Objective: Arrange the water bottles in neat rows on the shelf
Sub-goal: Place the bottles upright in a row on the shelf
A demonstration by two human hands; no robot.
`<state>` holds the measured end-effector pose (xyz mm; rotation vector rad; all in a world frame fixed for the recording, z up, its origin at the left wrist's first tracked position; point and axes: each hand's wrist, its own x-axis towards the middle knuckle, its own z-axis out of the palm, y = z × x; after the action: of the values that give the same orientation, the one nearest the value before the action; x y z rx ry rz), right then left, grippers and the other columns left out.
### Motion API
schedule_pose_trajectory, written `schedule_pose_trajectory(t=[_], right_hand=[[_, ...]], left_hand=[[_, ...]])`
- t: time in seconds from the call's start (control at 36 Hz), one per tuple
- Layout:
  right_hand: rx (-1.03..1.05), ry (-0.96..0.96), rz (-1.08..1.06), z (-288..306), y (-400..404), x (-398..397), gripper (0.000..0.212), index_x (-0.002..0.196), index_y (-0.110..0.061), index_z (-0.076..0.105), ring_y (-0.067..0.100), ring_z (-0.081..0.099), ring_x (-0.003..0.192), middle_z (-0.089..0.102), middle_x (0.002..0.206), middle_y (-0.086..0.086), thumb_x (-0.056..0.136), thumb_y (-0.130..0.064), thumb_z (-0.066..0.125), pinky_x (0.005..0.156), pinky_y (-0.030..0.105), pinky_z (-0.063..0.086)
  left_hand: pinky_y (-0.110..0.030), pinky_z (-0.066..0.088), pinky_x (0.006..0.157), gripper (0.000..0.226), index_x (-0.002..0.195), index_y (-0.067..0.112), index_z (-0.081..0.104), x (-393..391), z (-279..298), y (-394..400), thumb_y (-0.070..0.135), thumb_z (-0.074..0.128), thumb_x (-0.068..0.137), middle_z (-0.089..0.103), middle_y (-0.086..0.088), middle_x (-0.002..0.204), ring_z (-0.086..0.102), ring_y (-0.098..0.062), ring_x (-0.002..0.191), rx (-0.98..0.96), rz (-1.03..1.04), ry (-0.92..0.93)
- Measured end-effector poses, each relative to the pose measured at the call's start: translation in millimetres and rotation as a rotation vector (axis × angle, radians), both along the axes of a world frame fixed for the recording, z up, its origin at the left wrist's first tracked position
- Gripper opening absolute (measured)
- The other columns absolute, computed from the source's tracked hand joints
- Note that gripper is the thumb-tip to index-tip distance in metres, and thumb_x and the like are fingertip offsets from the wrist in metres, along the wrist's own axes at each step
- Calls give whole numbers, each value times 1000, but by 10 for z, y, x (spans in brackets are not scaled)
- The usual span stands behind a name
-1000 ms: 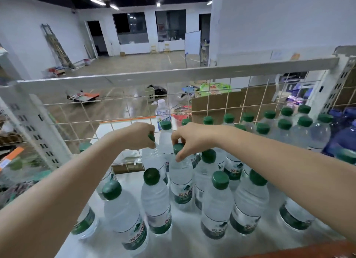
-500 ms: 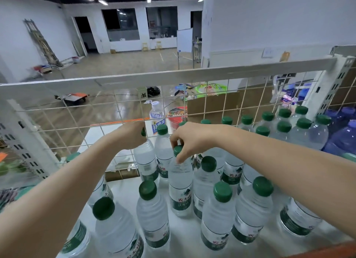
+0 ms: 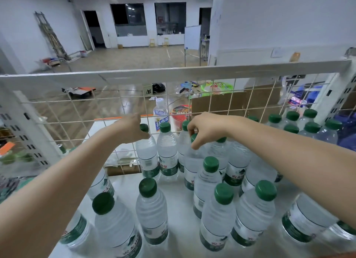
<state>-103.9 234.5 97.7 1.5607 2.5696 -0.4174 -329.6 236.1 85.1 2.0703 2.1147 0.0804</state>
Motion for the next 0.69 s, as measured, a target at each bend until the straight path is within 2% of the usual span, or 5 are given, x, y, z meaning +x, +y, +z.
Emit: schedule_pose_trajectory(t=[0.17, 0.42, 0.47, 0.56, 0.69], right_hand=[[-5, -60, -13, 0, -20, -45, 27, 95, -13, 61, 14, 50, 65, 58, 79, 0, 79, -33, 69, 54, 25, 38], [37, -100, 4, 77, -100, -88, 33, 101, -16, 61, 12, 54, 75, 61, 90, -3, 81, -40, 73, 62, 26, 45], [92, -62, 8, 132, -148, -99, 34, 103, -14, 61, 14, 57, 79, 63, 96, 1, 82, -38, 73, 70, 29, 50], [85, -53, 19, 251, -255, -119, 33, 95, -10, 64, 15, 55, 69, 66, 86, 3, 83, -40, 72, 61, 26, 46], [-279, -266, -10, 354, -468, -106, 43, 88, -13, 64, 16, 65, 66, 73, 86, 4, 77, -54, 73, 64, 25, 51]], left_hand=[[-33, 48, 74, 61, 131, 5, 39, -47, 51, -152, 42, 63, 88, 59, -13, 115, 54, -26, 88, 93, 55, 33], [-29, 40, 64, 44, 107, 6, 60, 44, 208, -468, 47, 58, 90, 61, -10, 104, 52, -23, 83, -37, -67, 79], [-27, 41, 62, 45, 102, 5, 62, 77, 242, -531, 49, 59, 88, 64, -9, 94, 54, -20, 75, -115, -104, 59], [-22, 45, 58, 47, 91, 8, 63, 151, 270, -613, 55, 61, 84, 65, -2, 76, 57, -15, 61, -287, -158, 76], [-24, 51, 60, 56, 83, 8, 64, 282, 238, -741, 62, 73, 68, 69, -5, 72, 64, -19, 58, -651, -152, 117]])
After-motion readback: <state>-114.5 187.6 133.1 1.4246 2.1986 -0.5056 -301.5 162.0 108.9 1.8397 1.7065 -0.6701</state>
